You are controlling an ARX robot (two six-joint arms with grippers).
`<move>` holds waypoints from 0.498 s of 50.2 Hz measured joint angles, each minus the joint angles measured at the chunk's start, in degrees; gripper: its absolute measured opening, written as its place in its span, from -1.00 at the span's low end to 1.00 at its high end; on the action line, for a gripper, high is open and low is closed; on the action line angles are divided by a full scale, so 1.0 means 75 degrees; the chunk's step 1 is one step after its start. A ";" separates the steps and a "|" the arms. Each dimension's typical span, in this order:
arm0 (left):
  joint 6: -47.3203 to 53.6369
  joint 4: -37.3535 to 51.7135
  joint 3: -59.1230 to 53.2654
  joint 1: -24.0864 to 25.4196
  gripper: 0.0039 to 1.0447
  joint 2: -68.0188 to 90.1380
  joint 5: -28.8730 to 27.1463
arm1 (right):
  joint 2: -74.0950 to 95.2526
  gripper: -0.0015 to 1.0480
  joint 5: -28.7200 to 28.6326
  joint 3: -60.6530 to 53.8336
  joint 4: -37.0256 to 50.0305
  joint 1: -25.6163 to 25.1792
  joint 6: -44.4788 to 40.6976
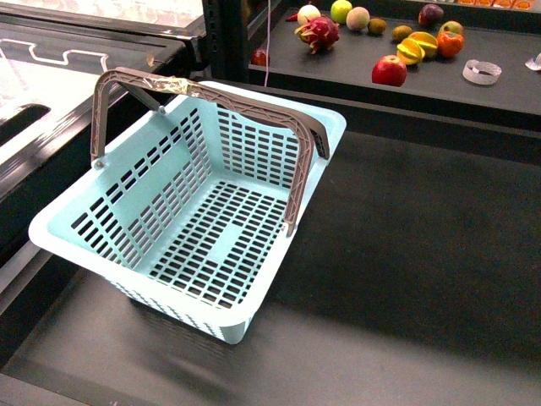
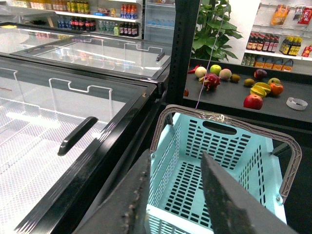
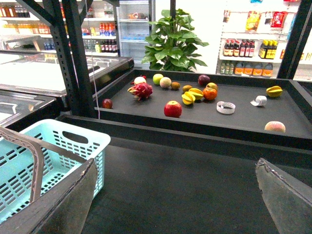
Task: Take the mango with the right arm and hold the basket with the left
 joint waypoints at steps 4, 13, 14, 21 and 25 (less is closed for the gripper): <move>0.0000 0.0000 0.0000 0.0000 -0.01 0.0000 0.0000 | 0.0000 0.85 0.0000 0.0000 0.0000 0.0000 0.0000; 0.0000 0.0000 0.0000 0.0000 0.62 -0.0003 0.0000 | 0.0000 0.85 0.0000 0.0000 0.0000 0.0000 0.0000; 0.0000 0.0000 0.0000 0.0000 0.69 -0.0003 0.0000 | 0.0000 0.85 0.0000 0.0000 0.0000 0.0000 0.0000; 0.0006 0.0000 0.0000 0.0000 0.83 -0.0003 0.0000 | 0.0000 0.85 0.0000 0.0000 0.0000 0.0000 0.0000; -0.0131 -0.0035 0.0012 -0.0134 0.85 0.0079 -0.0391 | 0.0000 0.85 0.0000 0.0000 0.0000 0.0000 0.0000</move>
